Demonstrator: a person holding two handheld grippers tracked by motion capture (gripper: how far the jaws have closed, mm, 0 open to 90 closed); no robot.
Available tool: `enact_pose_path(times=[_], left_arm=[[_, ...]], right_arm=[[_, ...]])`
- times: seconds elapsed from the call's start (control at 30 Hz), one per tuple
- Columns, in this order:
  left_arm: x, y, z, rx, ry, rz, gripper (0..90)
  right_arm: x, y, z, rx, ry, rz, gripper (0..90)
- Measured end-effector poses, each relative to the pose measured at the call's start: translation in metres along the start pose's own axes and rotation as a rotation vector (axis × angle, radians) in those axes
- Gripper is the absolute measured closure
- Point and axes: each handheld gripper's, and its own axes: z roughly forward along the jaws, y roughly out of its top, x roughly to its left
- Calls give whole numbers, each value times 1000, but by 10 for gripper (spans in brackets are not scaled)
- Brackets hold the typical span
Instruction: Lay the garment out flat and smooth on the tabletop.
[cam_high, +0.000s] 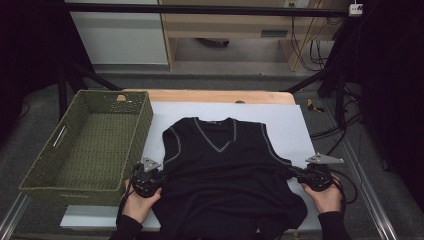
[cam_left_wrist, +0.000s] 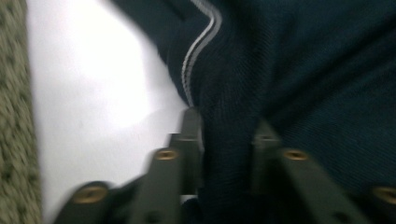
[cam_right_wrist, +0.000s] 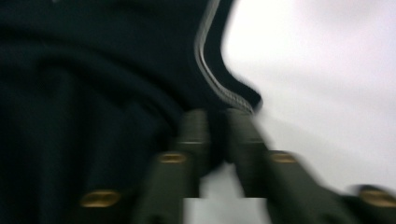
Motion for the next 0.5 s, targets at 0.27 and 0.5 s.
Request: enact_pose_path(times=[0.27,0.5], left_arm=[[4,4,0,-8,-36,-18,725],[1,3,-4,23,3,-6,850]], right_arm=[[13,-12,-1,52,28,17,425],[28,-23,-1,128,91,24,841]])
